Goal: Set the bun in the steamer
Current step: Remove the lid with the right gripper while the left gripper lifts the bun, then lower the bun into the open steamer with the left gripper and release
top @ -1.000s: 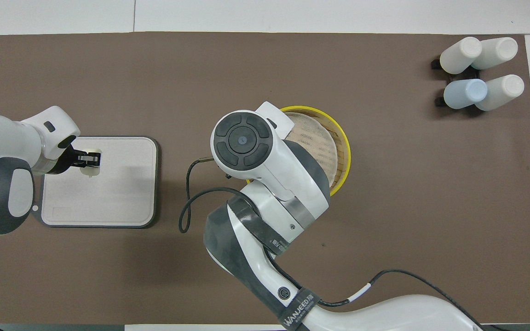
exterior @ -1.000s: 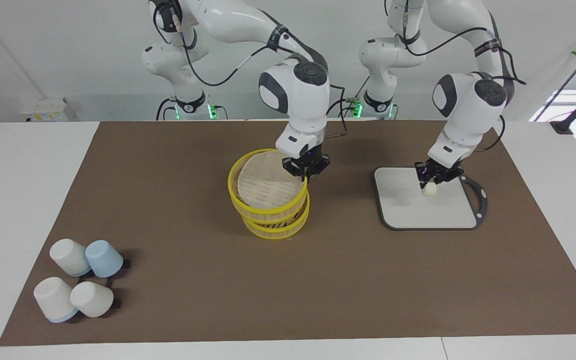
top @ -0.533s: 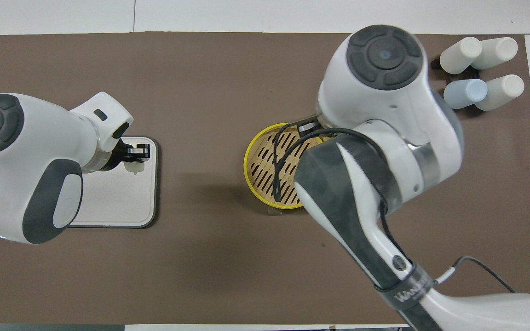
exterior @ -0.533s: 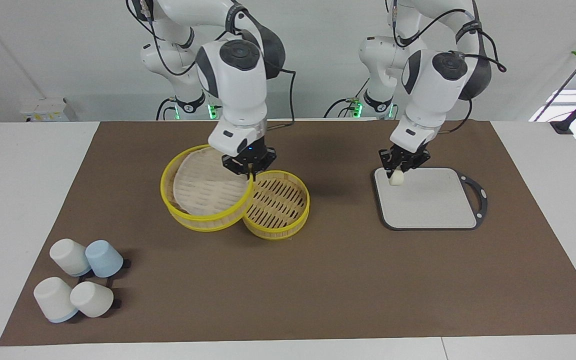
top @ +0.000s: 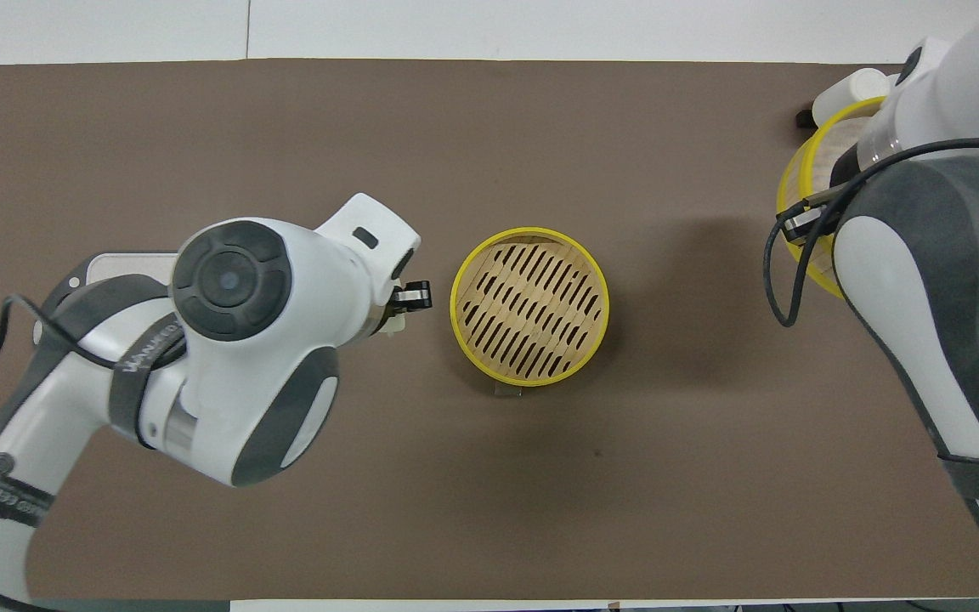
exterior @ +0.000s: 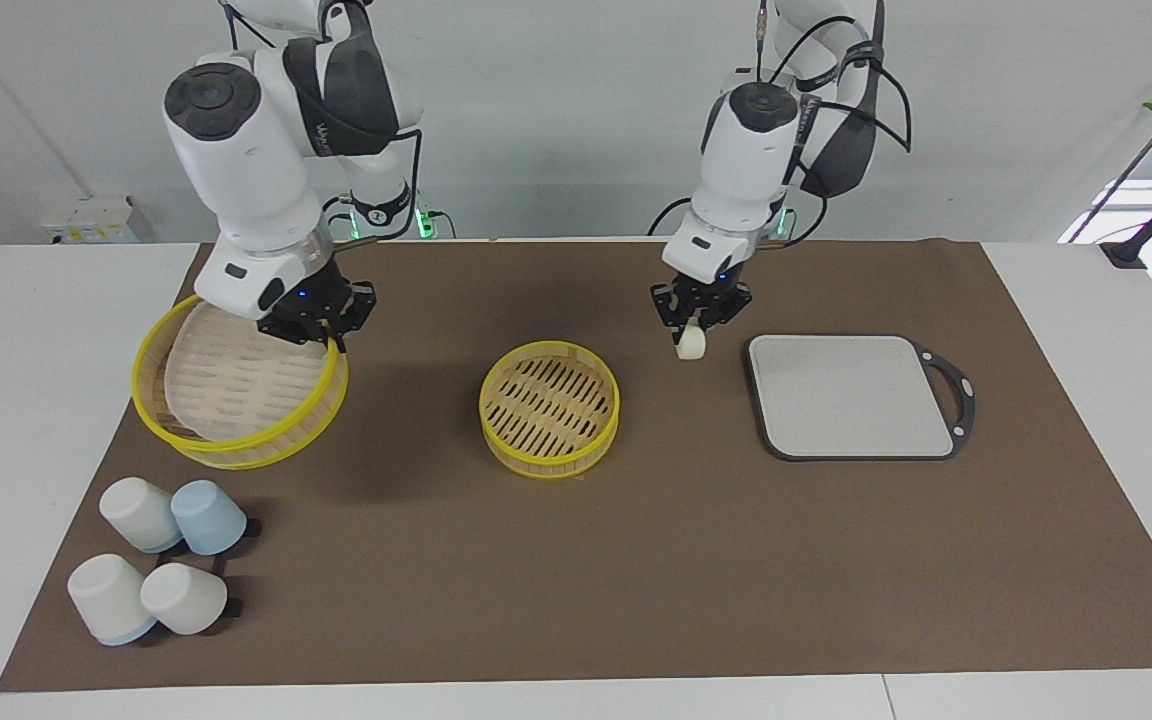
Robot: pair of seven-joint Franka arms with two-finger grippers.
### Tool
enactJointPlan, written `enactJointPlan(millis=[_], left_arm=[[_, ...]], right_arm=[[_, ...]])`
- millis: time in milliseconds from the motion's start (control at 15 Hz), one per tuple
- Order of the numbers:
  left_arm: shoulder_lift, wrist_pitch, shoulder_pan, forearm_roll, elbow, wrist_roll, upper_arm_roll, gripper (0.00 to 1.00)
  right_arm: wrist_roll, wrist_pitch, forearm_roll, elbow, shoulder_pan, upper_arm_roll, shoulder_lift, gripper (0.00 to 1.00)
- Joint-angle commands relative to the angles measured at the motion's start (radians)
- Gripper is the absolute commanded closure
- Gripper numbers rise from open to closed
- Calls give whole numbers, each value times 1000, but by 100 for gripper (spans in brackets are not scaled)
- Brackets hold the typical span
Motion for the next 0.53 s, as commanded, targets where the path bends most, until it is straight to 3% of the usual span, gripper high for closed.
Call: enactJointPlan(millis=[0, 133, 267, 467], left_arm=[[120, 54, -122, -3, 94, -113, 18, 71], [176, 76, -191, 0, 111, -162, 18, 71], [309, 69, -243, 40, 237, -238, 21, 71], [344, 111, -262, 77, 250, -265, 18, 71]], right_arm=[[28, 22, 8, -113, -36, 13, -75, 100], [32, 22, 8, -110, -54, 13, -73, 100], [48, 25, 7, -113, -69, 13, -73, 100], [61, 81, -12, -116, -59, 13, -73, 100]])
